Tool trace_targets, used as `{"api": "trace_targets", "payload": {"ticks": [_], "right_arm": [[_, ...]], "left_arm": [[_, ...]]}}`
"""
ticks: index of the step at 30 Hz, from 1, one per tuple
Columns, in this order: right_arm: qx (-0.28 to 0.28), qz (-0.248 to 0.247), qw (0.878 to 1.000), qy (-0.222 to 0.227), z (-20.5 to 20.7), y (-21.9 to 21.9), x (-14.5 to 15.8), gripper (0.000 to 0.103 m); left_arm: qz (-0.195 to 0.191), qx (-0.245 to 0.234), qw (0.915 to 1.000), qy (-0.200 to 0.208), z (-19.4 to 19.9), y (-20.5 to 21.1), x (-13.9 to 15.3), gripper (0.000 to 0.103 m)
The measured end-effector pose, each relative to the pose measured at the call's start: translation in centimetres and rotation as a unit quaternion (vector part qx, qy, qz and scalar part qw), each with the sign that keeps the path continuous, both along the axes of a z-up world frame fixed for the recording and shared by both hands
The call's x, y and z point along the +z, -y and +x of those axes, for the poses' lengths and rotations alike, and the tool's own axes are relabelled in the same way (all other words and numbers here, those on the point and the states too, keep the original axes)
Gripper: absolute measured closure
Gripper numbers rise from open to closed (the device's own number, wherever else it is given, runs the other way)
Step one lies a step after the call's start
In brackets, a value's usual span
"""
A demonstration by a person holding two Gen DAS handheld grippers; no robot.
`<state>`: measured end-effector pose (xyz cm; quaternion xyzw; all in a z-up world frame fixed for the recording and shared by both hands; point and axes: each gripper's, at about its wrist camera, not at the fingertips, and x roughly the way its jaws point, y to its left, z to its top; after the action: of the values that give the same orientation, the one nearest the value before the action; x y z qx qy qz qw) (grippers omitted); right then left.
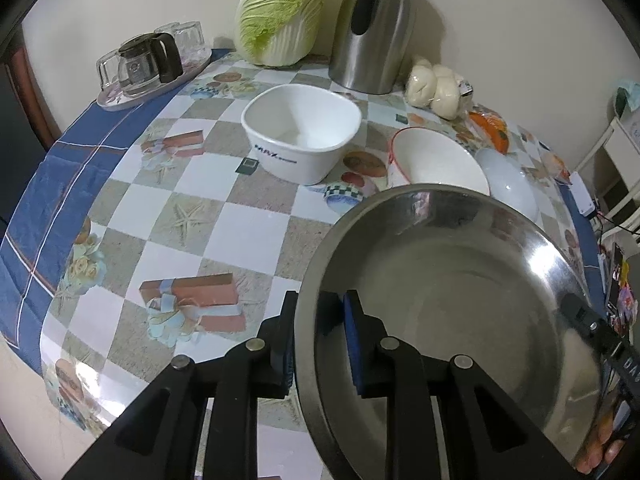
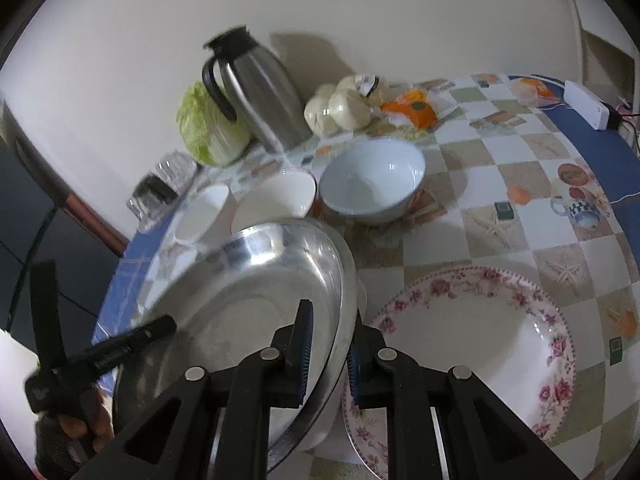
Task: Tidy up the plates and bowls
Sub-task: 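Lift the steel basin with both grippers and carry it toward the floral plate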
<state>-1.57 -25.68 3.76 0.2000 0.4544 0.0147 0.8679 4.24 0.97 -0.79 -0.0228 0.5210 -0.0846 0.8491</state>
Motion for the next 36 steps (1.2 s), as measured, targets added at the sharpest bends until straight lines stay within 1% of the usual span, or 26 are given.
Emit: {"api": "trace_targets", "payload": {"ticks": [4, 7, 11, 15, 22, 30, 36], "right_arm": [[0.005, -0.003, 1.000, -0.023, -0.1, -0.1, -1.1, 0.087], [0.015, -0.020, 0.999, -0.039, -0.2, -0.6, -1.8, 0.086], [0.019, -0.033, 0.997, -0.067, 0.1, -0.7, -3.3, 0.086], [0.018, -0.045, 0.995, -0.092, 0.4, -0.8, -4.5, 0.086], [0.015, -0.051, 0.994, -0.095, 0.3, -0.9, -4.4, 0.086], [0.008, -0.068, 0.994, -0.088, 1.4, -0.8, -4.4, 0.086], [-0.001, -0.072, 0.994, -0.079, 2.5, -0.5, -4.5, 0.085]], "left_arm": [[0.015, -0.005, 0.9999, -0.005, -0.4, 0.1, -0.4, 0.081], [0.025, -0.007, 0.9996, -0.009, -0.4, 0.2, -0.7, 0.080], [0.040, -0.015, 0.9987, -0.027, -0.3, 0.7, -1.7, 0.075], [0.052, -0.023, 0.9974, -0.044, -0.2, 1.1, -2.8, 0.074], [0.069, -0.035, 0.9960, -0.044, -0.3, 1.5, -3.1, 0.072], [0.065, -0.038, 0.9963, -0.042, 0.8, 1.9, -3.1, 0.072], [0.065, -0.040, 0.9967, -0.029, 2.0, 2.3, -3.2, 0.071]]}}
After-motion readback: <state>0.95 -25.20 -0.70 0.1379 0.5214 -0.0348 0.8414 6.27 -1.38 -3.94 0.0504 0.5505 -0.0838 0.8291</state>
